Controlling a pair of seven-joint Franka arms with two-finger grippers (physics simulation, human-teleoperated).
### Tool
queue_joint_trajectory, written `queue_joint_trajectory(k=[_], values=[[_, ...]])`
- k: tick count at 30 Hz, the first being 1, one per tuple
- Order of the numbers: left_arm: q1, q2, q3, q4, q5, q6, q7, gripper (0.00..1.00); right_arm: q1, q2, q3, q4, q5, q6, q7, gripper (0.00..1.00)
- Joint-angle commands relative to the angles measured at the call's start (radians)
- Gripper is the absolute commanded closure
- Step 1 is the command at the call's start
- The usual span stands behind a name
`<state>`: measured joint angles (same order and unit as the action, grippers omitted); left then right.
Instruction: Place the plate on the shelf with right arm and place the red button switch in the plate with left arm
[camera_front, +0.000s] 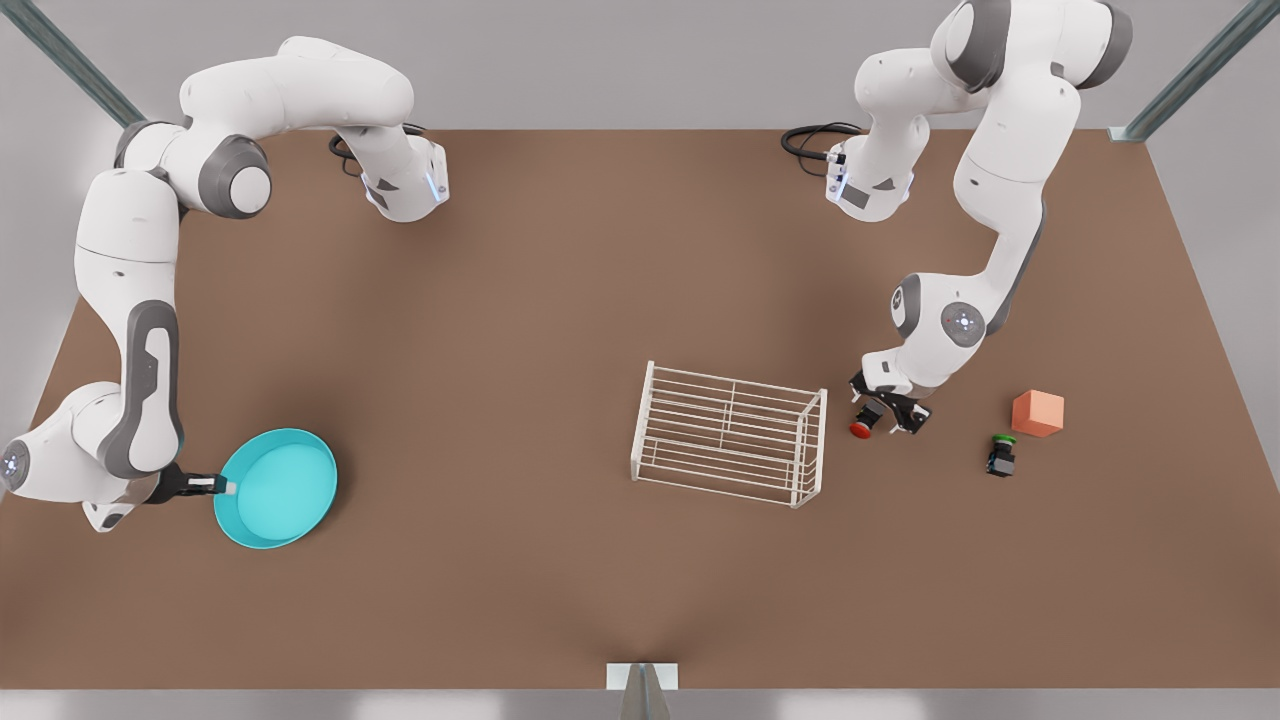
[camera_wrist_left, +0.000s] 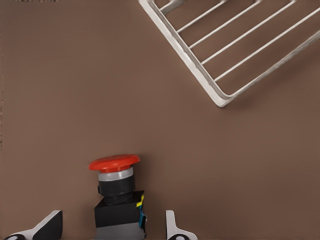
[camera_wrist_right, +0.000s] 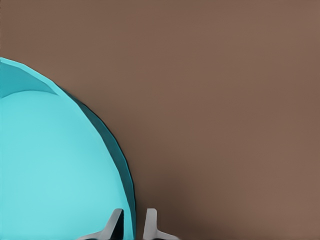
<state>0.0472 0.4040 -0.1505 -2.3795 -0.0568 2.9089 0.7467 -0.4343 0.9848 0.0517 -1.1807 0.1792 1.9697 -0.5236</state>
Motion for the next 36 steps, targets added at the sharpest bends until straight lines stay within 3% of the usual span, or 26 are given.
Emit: queue_joint_trajectory(k=[1, 10, 20, 26, 32, 34, 36], values=[[0.0, -0.001, 0.0, 0.0, 0.0, 0.01, -0.013, 0.0, 0.005, -0.001, -0.001, 0.0, 0.0, -0.006, -0.007, 0.68], [0.0, 0.002, -0.001, 0.0, 0.0, 0.01, -0.013, 0.0, 0.005, -0.023, -0.004, 0.001, 0.005, -0.084, -0.004, 0.77], [0.0, 0.004, 0.0, 0.0, -0.001, 0.012, -0.013, 0.0, 0.005, -0.084, 0.014, 0.004, 0.011, -0.216, 0.007, 0.79], [0.0, 0.009, 0.0, 0.0, -0.001, 0.012, -0.015, 0.0, 0.006, -0.169, 0.148, 0.004, 0.023, -0.268, 0.031, 0.78], [0.0, 0.01, 0.0, 0.0, -0.001, 0.012, -0.015, 0.0, 0.011, -0.21, 0.35, 0.004, 0.02, -0.293, 0.171, 0.78], [0.0, 0.009, 0.0, 0.0, -0.001, 0.012, -0.013, 0.0, 0.072, -0.233, 0.358, 0.004, 0.016, -0.304, 0.247, 0.78], [0.0, 0.009, 0.0, 0.002, -0.001, 0.012, -0.015, 0.08, 0.129, -0.248, 0.358, 0.004, 0.013, -0.336, 0.329, 0.78]])
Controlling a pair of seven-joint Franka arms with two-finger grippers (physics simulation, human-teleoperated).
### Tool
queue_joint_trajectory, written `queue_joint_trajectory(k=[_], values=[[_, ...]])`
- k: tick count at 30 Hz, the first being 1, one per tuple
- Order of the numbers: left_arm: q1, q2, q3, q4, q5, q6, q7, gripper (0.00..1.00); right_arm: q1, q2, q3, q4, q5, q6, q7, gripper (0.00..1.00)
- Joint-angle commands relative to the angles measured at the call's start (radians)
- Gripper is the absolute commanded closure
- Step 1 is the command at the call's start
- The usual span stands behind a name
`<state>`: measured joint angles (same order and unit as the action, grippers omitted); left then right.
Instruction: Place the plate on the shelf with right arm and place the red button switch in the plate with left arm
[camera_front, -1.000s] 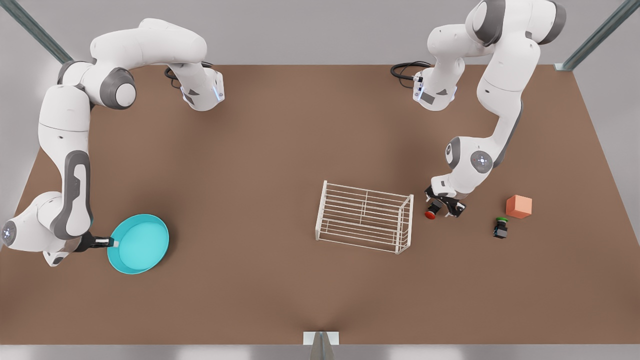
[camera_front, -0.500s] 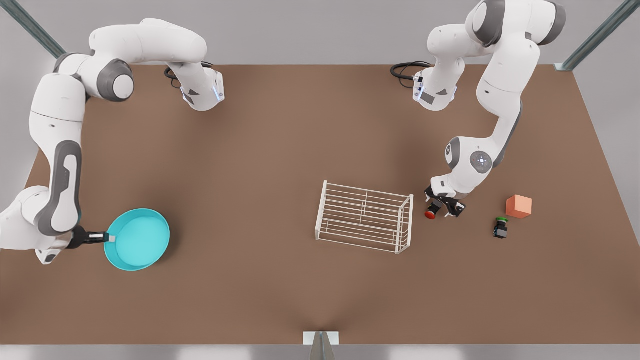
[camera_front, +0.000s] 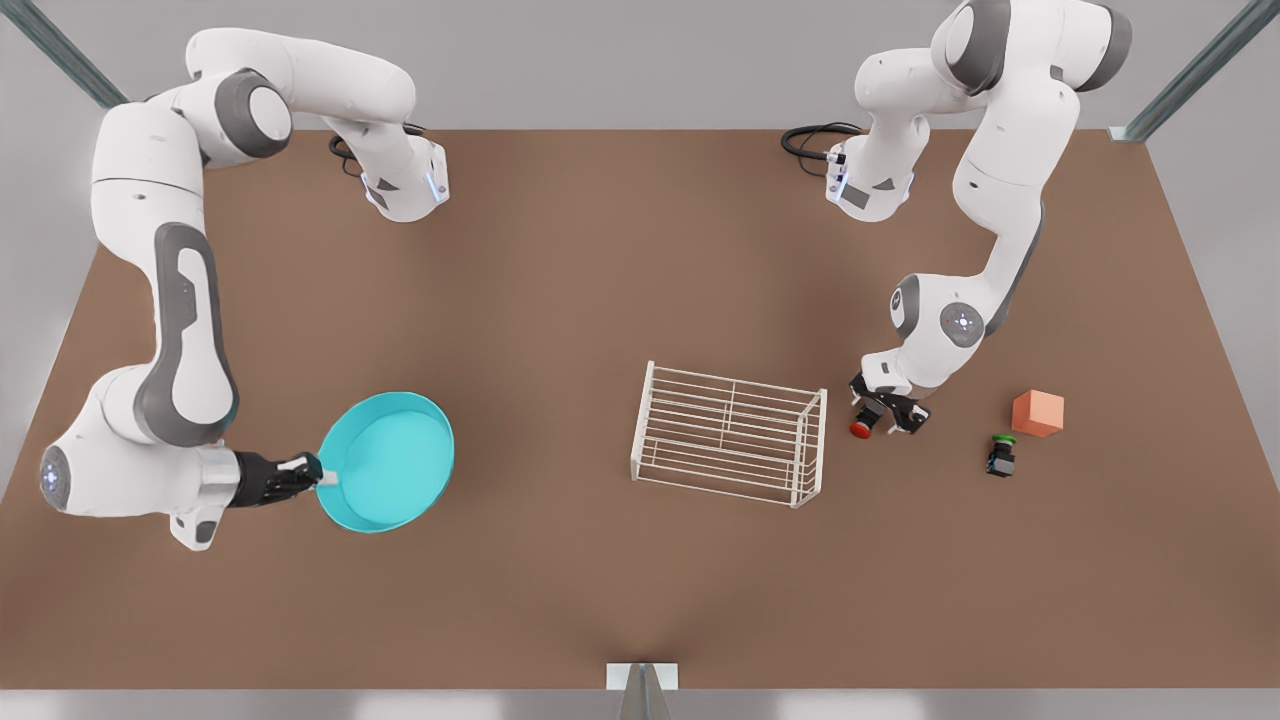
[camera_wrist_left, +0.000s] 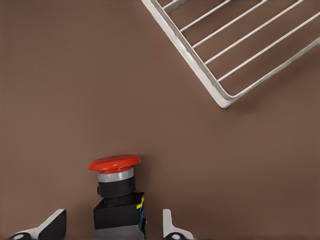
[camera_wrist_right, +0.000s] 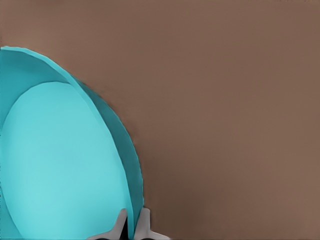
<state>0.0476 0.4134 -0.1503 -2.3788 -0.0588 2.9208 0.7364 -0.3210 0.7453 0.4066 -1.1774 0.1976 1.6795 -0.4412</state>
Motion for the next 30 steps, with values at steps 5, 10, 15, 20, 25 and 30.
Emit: queue_joint_trajectory(k=[5, 10, 15, 20, 25, 30], values=[[-0.002, 0.001, 0.0, 0.006, 0.002, -0.002, -0.002, 0.51, 0.118, -0.017, 0.044, 0.001, -0.004, -0.063, 0.447, 0.78], [0.005, -0.042, 0.005, 0.061, 0.005, -0.113, 0.003, 0.52, 0.197, -0.017, 0.113, 0.035, -0.007, -0.052, 0.644, 0.78], [0.011, -0.074, 0.057, 0.214, 0.008, -0.331, 0.015, 0.57, 0.332, -0.017, 0.093, 0.073, -0.009, 0.025, 0.794, 0.79], [0.011, -0.093, 0.064, 0.349, 0.037, -0.515, -0.011, 0.66, 0.52, -0.004, 0.004, 0.073, -0.007, 0.16, 0.88, 0.78], [-0.005, -0.091, 0.057, 0.519, 0.036, -0.641, -0.21, 0.66, 0.674, 0.051, -0.048, 0.073, -0.004, 0.305, 1.0, 0.78], [-0.005, -0.097, -0.101, 0.693, 0.039, -0.825, -0.578, 0.66, 0.766, 0.12, -0.085, 0.146, 0.0, 0.453, 1.176, 0.79]])
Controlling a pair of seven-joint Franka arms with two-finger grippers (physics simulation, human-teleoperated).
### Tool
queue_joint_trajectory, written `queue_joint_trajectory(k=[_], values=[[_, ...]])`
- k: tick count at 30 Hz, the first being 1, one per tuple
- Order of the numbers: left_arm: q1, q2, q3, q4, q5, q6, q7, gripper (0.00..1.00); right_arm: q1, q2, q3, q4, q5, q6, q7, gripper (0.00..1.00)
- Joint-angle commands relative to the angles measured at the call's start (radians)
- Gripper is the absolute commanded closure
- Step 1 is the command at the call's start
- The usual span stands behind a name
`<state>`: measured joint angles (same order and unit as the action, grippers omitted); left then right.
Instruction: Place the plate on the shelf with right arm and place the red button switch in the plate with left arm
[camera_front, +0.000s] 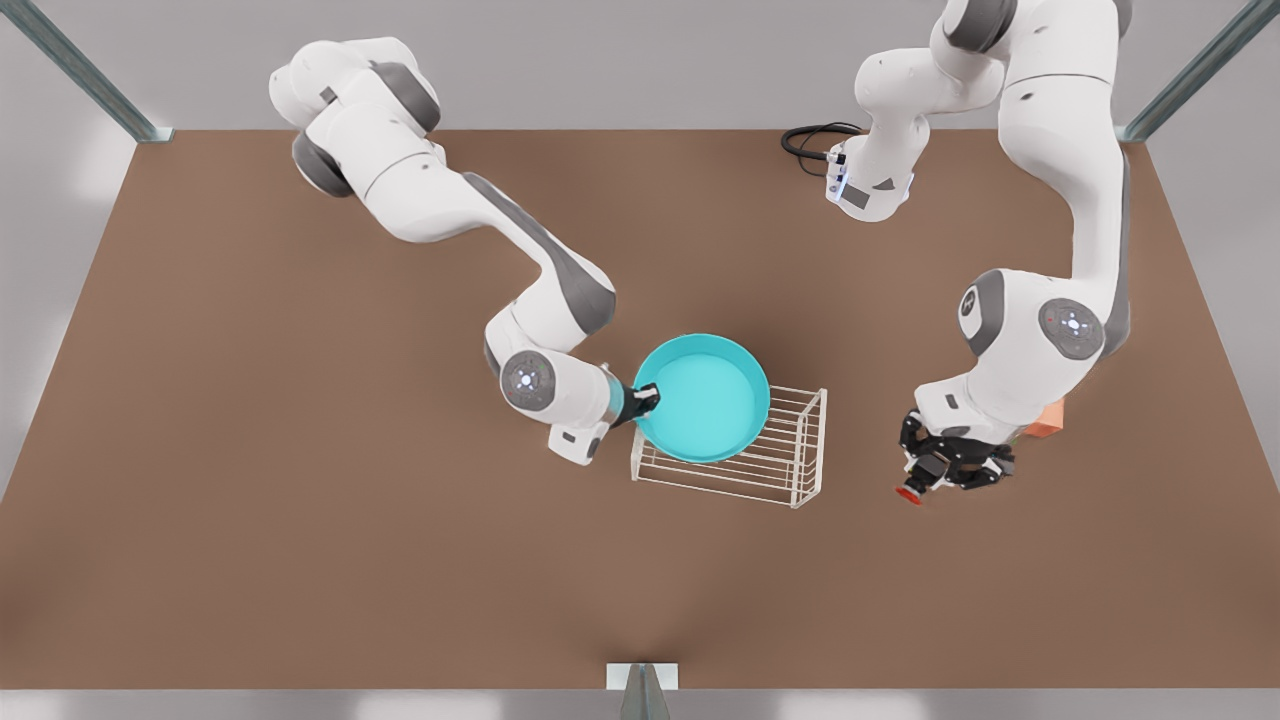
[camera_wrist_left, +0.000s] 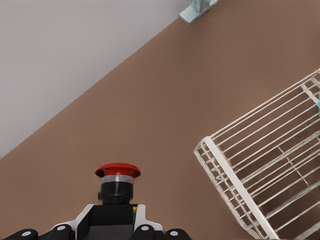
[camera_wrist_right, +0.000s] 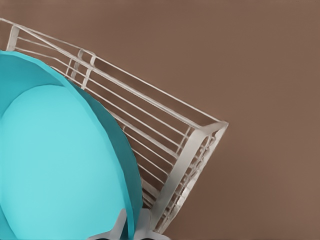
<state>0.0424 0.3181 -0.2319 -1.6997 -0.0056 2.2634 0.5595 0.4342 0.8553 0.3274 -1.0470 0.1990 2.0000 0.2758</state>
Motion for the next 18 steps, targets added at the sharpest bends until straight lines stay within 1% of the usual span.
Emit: queue_joint_trajectory(k=[1, 3, 4, 5, 6, 7, 8, 9, 10, 11, 12, 13, 14, 15, 16, 17, 18], values=[[0.001, -0.002, -0.041, 0.015, -0.014, -0.168, -0.447, 0.66, 0.026, 0.014, -0.007, 0.035, -0.001, 0.132, 0.485, 0.79], [0.001, -0.004, -0.102, 0.017, -0.013, -0.186, -0.558, 0.66, 0.055, 0.031, -0.021, 0.036, 0.0, 0.195, 0.507, 0.78], [0.001, -0.004, -0.122, 0.015, -0.014, -0.186, -0.581, 0.66, 0.07, 0.031, -0.039, 0.036, 0.0, 0.204, 0.507, 0.76], [0.001, -0.004, -0.148, 0.015, -0.014, -0.199, -0.619, 0.66, 0.072, 0.03, -0.039, 0.036, 0.0, 0.204, 0.508, 0.38], [0.001, -0.019, -0.17, 0.015, -0.014, -0.222, -0.65, 0.66, 0.072, 0.021, -0.039, 0.035, 0.0, 0.201, 0.563, 0.09], [0.001, -0.03, -0.194, 0.061, -0.016, -0.284, -0.682, 0.66, 0.06, -0.028, -0.037, 0.028, -0.009, 0.174, 0.56, 0.01], [0.001, -0.03, -0.207, 0.078, -0.017, -0.306, -0.71, 0.66, 0.037, -0.108, -0.08, 0.03, -0.01, 0.019, 0.553, 0.0], [0.001, -0.028, -0.236, 0.077, -0.017, -0.306, -0.765, 0.66, -0.067, -0.234, -0.084, 0.03, -0.006, -0.147, 0.501, 0.0], [-0.001, -0.025, -0.257, 0.077, -0.017, -0.306, -0.805, 0.66, -0.21, -0.329, -0.08, 0.033, -0.006, -0.34, 0.383, 0.0], [-0.01, -0.017, -0.287, 0.074, -0.014, -0.298, -0.871, 0.66, -0.354, -0.369, -0.077, 0.035, 0.0, -0.467, 0.177, 0.0], [-0.049, -0.01, -0.287, 0.069, -0.01, -0.289, -0.934, 0.66, -0.477, -0.371, -0.076, 0.032, -0.035, -0.529, -0.091, 0.0], [-0.084, 0.004, -0.287, 0.066, -0.007, -0.268, -0.989, 0.66, -0.529, -0.366, -0.073, 0.025, -0.153, -0.529, -0.249, 0.0], [-0.116, 0.03, -0.287, 0.071, -0.007, -0.248, -1.058, 0.66, -0.561, -0.351, -0.073, 0.021, -0.23, -0.523, -0.334, 0.0], [-0.131, 0.038, -0.287, 0.077, -0.007, -0.237, -1.083, 0.66, -0.558, -0.323, -0.071, -0.008, -0.317, -0.524, -0.343, 0.0], [-0.131, 0.048, -0.284, 0.078, 0.001, -0.225, -1.075, 0.6, -0.552, -0.331, -0.07, -0.111, -0.342, -0.523, -0.322, 0.04], [-0.124, 0.07, -0.28, 0.078, 0.064, -0.19, -1.069, 0.17, -0.546, -0.389, -0.07, -0.247, -0.294, -0.497, -0.219, 0.06], [-0.116, 0.079, -0.268, 0.109, 0.072, -0.189, -1.014, 0.0, -0.531, -0.459, -0.068, -0.428, -0.274, -0.364, -0.118, 0.0]])
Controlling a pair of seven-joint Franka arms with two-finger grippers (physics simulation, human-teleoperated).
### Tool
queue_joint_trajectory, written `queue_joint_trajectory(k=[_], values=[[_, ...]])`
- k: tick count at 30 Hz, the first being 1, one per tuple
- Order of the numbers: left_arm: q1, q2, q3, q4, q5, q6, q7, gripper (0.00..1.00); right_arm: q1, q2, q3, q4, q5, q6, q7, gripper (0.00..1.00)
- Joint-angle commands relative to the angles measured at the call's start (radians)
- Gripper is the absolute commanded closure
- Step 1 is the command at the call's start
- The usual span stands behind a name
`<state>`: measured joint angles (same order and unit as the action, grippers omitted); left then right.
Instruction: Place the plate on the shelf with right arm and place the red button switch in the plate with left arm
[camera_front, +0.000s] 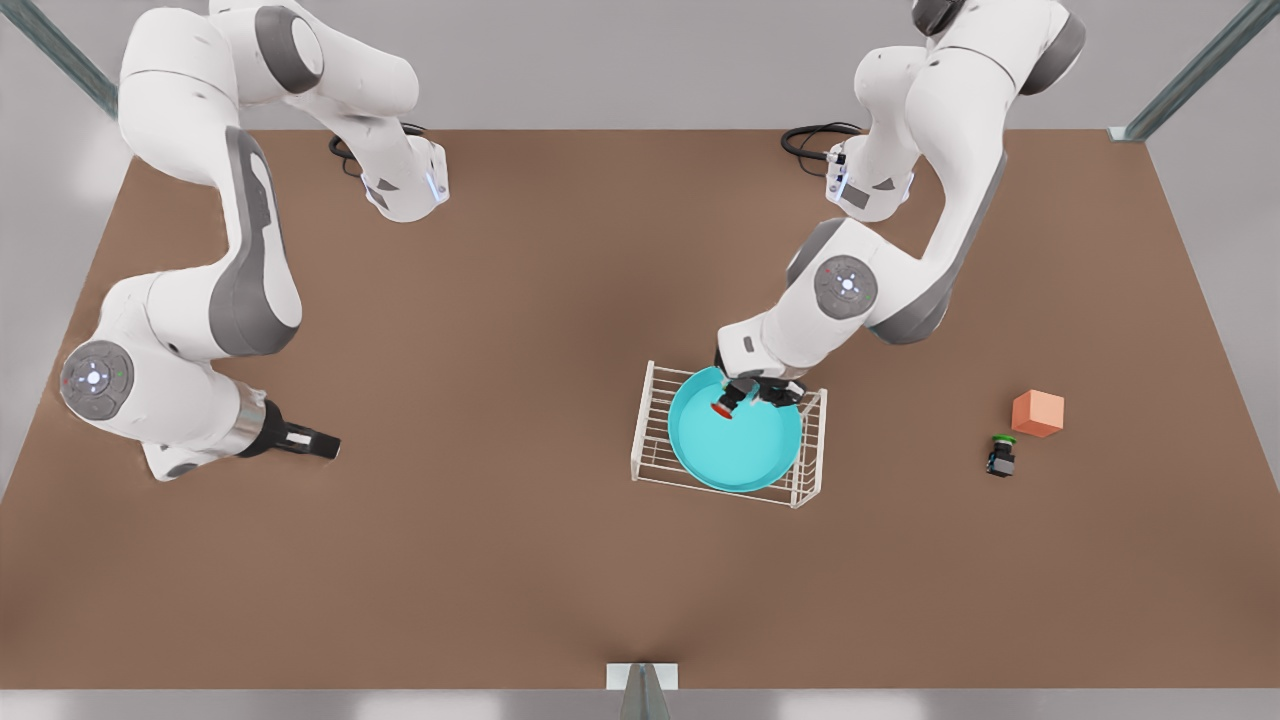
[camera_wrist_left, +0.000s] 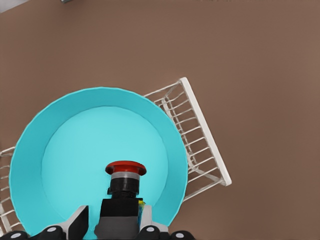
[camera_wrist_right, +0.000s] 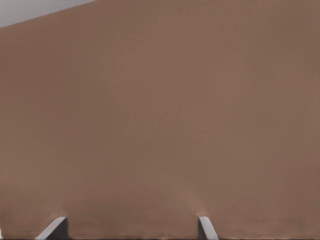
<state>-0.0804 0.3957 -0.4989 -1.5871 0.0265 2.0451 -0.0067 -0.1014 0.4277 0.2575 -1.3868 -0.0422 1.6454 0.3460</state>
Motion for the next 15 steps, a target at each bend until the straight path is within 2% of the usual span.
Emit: queue_joint_trajectory(k=[1, 4, 6, 8, 12, 14, 15], values=[[0.008, 0.032, 0.026, 0.065, 0.043, 0.014, -0.385, 0.0, 0.017, -0.067, 0.003, -0.176, -0.041, 0.027, -0.136, 0.0], [0.011, 0.029, 0.066, 0.071, 0.064, -0.014, -0.291, 0.0, 0.014, -0.083, 0.002, -0.179, -0.079, 0.013, -0.116, 0.0], [0.068, 0.028, 0.072, 0.226, 0.078, -0.276, -0.125, 0.0, 0.011, -0.081, 0.0, -0.173, -0.084, 0.021, -0.117, 0.0], [0.139, 0.008, 0.086, 0.23, 0.093, -0.387, -0.113, 0.0, 0.008, -0.081, -0.001, -0.159, -0.084, 0.01, -0.119, 0.0], [0.186, -0.02, 0.123, 0.257, 0.099, -0.554, -0.154, 0.0, 0.008, -0.078, -0.001, -0.159, -0.08, 0.011, -0.117, 0.0], [0.277, -0.052, 0.14, 0.256, 0.093, -0.608, -0.015, 0.0, 0.009, -0.076, -0.001, -0.159, -0.079, 0.011, -0.116, 0.0], [0.108, -0.121, 0.362, 0.234, -0.009, -0.631, -0.004, 0.0, 0.008, -0.076, -0.001, -0.159, -0.079, 0.011, -0.116, 0.0]])
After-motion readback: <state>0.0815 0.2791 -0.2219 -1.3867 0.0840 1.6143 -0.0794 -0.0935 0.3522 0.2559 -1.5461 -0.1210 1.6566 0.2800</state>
